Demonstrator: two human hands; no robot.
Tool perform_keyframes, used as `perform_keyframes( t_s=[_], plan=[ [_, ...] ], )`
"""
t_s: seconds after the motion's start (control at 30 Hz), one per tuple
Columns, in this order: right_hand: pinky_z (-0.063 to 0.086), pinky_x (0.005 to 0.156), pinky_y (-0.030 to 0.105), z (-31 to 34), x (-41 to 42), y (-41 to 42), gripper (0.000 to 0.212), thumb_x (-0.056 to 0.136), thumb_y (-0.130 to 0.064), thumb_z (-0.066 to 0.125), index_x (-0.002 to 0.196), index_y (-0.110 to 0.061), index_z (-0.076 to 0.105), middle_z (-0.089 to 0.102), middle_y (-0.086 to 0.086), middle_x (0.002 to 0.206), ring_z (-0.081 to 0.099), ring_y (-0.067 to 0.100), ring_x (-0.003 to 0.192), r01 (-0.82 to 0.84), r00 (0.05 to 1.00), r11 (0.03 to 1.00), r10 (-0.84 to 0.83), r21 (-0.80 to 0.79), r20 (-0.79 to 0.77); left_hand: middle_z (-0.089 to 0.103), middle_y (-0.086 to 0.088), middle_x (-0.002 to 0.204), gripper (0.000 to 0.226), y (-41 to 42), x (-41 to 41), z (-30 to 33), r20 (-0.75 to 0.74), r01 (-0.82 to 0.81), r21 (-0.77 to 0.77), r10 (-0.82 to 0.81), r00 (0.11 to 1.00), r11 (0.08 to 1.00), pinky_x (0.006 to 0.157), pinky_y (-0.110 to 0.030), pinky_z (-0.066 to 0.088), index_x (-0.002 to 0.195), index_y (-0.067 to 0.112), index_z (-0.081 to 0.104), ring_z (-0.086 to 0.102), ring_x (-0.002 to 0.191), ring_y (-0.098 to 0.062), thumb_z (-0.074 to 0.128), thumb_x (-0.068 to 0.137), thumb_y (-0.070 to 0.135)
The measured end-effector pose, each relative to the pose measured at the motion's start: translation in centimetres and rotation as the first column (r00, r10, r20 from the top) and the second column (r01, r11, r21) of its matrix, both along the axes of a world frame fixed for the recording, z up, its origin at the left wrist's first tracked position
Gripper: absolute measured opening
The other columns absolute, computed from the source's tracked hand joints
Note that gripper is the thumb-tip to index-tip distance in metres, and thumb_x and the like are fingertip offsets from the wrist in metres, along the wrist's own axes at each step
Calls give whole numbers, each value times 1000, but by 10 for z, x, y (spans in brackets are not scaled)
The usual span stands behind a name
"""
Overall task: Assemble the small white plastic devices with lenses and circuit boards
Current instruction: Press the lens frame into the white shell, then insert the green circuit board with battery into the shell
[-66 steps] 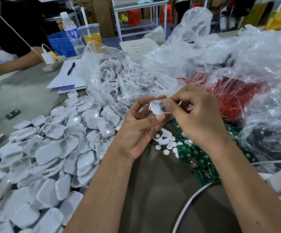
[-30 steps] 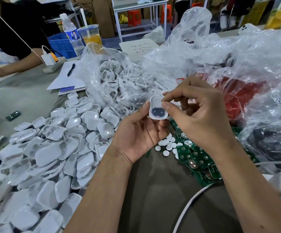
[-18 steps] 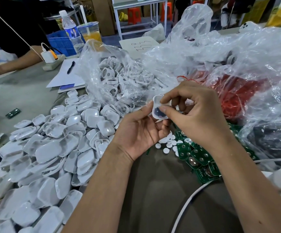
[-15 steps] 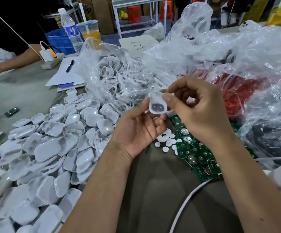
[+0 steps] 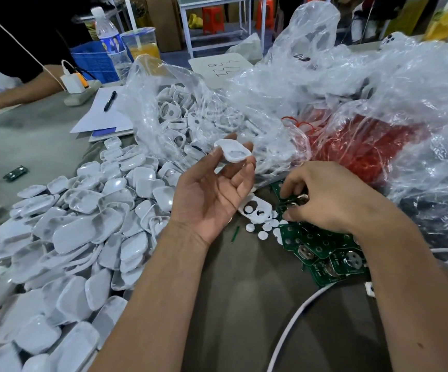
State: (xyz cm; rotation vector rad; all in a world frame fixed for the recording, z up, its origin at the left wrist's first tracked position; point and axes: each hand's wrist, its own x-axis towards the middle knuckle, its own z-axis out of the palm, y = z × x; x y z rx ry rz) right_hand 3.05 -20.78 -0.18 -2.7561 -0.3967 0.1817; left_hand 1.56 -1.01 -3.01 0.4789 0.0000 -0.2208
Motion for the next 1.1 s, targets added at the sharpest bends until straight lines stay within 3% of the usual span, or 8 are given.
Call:
perform_keyframes(
  t_s=[0.2, 0.33, 0.4, 0.5, 0.63, 0.77, 0.87, 1.1],
  plan=[
    [48, 78, 28, 0, -1, 2, 24, 76, -34, 93, 84, -33, 70, 63, -15, 99, 62, 12, 90, 2, 1000, 1000, -2, 24, -23, 63, -24, 125, 47, 1, 1, -1, 31, -7, 11, 6, 1000, 1000, 85, -37, 62, 124, 5, 57, 71, 100, -37, 70, 79, 2],
    [40, 61, 18, -2, 4, -4, 24, 78, -24, 92, 78, -27, 67, 68, -9, 83, 63, 4, 71, 60, 998, 963, -53, 263, -31, 65, -26, 122, 55, 1, 1, -1, 88, 23, 19, -25, 996, 1000, 90, -41, 61, 110, 3, 65, 70, 105, -44, 89, 61, -5],
    [47, 65, 20, -3, 6, -3, 22, 80, -21, 91, 86, -24, 70, 72, -3, 81, 69, 7, 69, 143, 990, 860, -126, 490, -69, 68, -25, 119, 54, 1, 2, -1, 104, 29, 31, -32, 994, 999, 91, -41, 61, 108, 3, 66, 70, 106, -45, 90, 60, -5],
    [54, 64, 18, -4, 7, -3, 14, 83, -13, 87, 88, -18, 74, 76, -1, 77, 68, 6, 65, 250, 967, 621, -196, 743, -161, 70, -23, 118, 53, 2, 1, -1, 115, 36, 36, -40, 993, 999, 90, -41, 61, 106, 5, 67, 70, 107, -44, 91, 59, -4],
    [44, 46, 14, -1, 7, -2, 12, 90, -9, 79, 86, -16, 70, 70, -2, 70, 63, 7, 57, 356, 934, 435, -168, 827, -314, 72, -21, 118, 54, 2, 0, -1, 131, 37, 52, -43, 990, 998, 86, -41, 62, 105, 7, 67, 70, 109, -43, 91, 58, -3],
    [46, 45, 18, 4, 4, 0, 12, 93, -3, 72, 91, -10, 62, 72, 6, 76, 68, 15, 59, 420, 906, 231, -40, 878, -422, 72, -19, 119, 55, 3, 0, -2, 142, 41, 68, -50, 989, 997, 85, -41, 62, 106, 9, 66, 70, 111, -42, 90, 58, -3],
    [49, 47, 18, 5, 3, 2, 14, 93, 0, 70, 89, -9, 60, 73, 10, 79, 70, 18, 61, 422, 902, 151, 23, 894, -430, 72, -17, 120, 55, 3, 1, -3, 150, 36, 91, -49, 987, 995, 86, -41, 62, 107, 10, 66, 70, 111, -41, 90, 59, -2],
    [46, 47, 17, 5, 3, 3, 12, 93, -1, 69, 94, -10, 61, 74, 8, 76, 67, 18, 60, 371, 923, 144, 49, 917, -381, 70, -16, 124, 57, 3, 2, -5, 162, 52, 123, -72, 984, 991, 84, -39, 62, 110, 8, 70, 69, 113, -40, 92, 58, -1]
  ],
)
